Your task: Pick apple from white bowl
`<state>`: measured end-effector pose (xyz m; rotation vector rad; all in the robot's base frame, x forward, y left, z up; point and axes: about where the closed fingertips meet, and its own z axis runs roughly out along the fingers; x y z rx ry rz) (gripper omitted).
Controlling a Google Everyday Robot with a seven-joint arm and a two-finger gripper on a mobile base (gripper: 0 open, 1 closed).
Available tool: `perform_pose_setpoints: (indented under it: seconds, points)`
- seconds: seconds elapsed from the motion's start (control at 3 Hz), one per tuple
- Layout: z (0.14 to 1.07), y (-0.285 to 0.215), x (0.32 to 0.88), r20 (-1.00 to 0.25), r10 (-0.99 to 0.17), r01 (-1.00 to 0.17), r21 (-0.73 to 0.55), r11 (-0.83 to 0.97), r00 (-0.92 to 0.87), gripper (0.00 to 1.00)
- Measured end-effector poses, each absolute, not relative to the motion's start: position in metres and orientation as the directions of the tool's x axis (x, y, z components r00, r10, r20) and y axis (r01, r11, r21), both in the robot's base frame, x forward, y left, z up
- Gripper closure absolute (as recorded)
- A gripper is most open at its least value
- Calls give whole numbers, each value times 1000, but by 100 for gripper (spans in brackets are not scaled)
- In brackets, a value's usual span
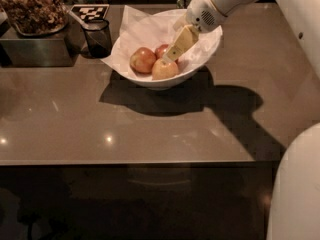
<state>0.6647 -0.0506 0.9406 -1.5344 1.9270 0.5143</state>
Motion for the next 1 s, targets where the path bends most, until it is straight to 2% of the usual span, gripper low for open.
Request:
perform_pose_setpoints:
  seconds: [0.67, 1.0]
  points:
    - [916, -56, 667, -694, -680, -930, -42, 364, -235, 21]
    - [912, -54, 670, -711, -650, -900, -55, 432, -268, 19]
